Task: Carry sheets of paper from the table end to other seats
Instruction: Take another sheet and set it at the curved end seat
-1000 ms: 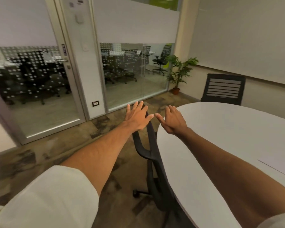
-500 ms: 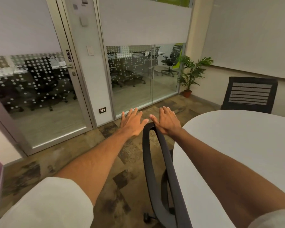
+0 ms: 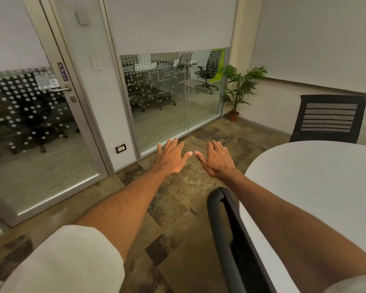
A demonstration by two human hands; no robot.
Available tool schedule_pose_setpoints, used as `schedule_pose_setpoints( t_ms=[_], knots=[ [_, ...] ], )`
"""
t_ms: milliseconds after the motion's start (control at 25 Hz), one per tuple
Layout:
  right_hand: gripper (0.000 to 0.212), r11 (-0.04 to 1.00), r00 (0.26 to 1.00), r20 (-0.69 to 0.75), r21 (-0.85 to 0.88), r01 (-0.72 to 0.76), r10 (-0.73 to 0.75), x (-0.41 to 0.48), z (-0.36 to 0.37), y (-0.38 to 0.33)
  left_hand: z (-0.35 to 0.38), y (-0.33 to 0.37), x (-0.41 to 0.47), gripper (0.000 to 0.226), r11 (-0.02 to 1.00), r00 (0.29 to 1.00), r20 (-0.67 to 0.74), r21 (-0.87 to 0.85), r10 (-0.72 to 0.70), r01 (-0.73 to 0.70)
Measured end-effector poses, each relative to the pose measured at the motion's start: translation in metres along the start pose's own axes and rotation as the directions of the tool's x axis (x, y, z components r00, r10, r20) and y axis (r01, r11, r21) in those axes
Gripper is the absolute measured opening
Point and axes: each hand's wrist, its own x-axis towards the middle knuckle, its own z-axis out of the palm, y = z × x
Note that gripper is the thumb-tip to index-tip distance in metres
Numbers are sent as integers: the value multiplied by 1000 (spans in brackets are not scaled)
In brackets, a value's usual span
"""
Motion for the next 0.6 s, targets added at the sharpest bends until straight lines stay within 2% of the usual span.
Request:
schedule_pose_setpoints(
  t_ms=[280,600],
  knots=[
    [66,983,983,-31,0,-183,183,86,36,-49,5,-80,92,66,989,989,33,-33,142,-141],
    [71,945,945,-9,-22,-327,327,175,86,-68,48,-133,191,65,978,971,126,-77,202,-193]
  ],
)
